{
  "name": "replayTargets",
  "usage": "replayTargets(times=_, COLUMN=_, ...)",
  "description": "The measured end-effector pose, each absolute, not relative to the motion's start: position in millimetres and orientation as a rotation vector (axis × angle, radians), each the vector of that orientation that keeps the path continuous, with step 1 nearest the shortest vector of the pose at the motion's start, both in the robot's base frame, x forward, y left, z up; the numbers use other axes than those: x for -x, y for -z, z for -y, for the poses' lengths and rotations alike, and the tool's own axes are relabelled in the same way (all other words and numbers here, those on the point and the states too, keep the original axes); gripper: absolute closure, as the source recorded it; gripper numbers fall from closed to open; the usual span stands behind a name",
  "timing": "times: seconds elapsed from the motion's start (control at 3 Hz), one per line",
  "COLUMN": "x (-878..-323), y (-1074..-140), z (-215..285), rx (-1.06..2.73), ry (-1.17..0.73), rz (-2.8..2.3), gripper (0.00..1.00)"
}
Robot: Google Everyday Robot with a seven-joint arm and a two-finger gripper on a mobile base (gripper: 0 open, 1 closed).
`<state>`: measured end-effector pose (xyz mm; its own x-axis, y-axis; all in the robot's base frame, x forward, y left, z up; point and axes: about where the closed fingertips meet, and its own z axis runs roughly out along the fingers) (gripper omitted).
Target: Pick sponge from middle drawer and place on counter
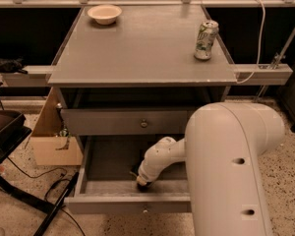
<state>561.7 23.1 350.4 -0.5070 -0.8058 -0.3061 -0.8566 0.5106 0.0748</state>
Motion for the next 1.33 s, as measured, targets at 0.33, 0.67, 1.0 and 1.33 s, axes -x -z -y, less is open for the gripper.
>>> replayTargets(times=0.33, x=-559.1, y=-380.4, z=-22.5, rx=1.447, ry=-0.276, rz=-2.494, gripper=1.0)
replayTargets(times=0.67, x=-505.0, y=-432.4, z=-19.1, rx=1.621, ry=-0.187, rz=-2.49, gripper=1.0)
replayTargets(times=1.0, x=-472.5, y=-505.1, z=-17.9, rx=1.751, ry=-0.127, rz=-2.459, gripper=1.0)
replayTargets(times=1.33, x=-497.7, y=-616.9, z=-37.9, rx=1.798, ry=-0.018, rz=-2.34, gripper=1.0)
